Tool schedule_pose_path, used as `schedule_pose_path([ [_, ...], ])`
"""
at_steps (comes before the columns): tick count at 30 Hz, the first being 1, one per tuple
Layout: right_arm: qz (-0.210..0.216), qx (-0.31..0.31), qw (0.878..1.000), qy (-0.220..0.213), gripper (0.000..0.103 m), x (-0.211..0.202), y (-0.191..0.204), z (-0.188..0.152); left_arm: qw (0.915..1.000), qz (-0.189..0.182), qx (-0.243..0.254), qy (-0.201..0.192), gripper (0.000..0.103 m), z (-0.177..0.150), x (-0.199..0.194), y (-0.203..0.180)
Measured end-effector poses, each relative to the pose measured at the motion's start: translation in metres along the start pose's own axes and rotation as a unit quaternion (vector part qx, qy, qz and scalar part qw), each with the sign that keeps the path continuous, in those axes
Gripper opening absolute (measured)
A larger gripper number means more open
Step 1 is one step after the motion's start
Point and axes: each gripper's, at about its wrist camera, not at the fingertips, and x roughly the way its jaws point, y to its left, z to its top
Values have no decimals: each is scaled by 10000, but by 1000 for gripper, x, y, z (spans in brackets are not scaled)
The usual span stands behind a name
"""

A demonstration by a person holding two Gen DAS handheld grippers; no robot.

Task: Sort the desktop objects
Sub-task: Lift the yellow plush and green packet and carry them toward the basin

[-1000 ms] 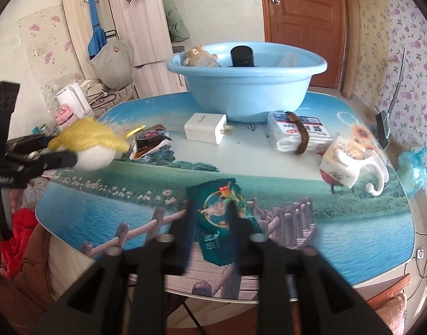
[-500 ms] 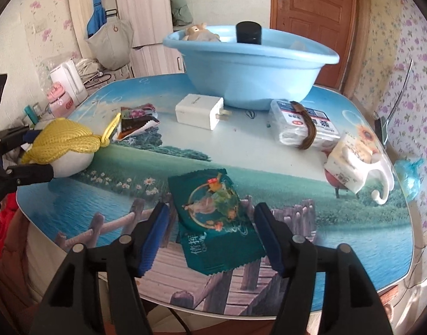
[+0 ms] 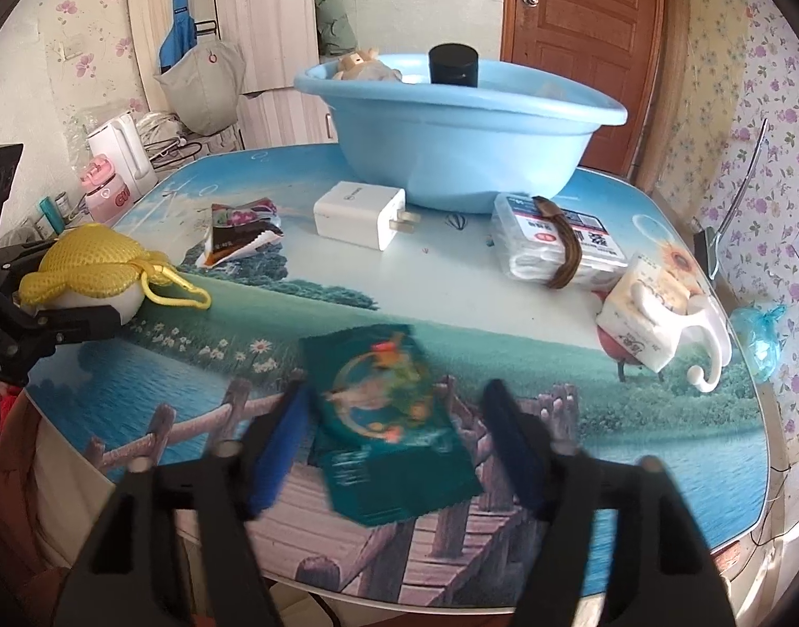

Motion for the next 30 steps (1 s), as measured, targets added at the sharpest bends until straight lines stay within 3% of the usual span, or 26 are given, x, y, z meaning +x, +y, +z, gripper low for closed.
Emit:
schedule_pose_path([
  [4, 141, 130, 9998, -9, 46, -3, -2, 0, 10000, -7, 4, -91, 77, 3, -5, -2],
  [12, 285, 224, 9991, -215, 45, -15, -1, 4, 9997, -70, -140, -210, 76, 10, -15, 0],
  [22, 363, 267, 9977, -516, 45, -34, 0, 13, 9980, 3, -69, -631, 76, 29, -41, -7],
  [30, 410, 300, 9961, -721, 45, -46, 4, 21, 9976, 101, -107, -677, 76, 46, -48, -11],
])
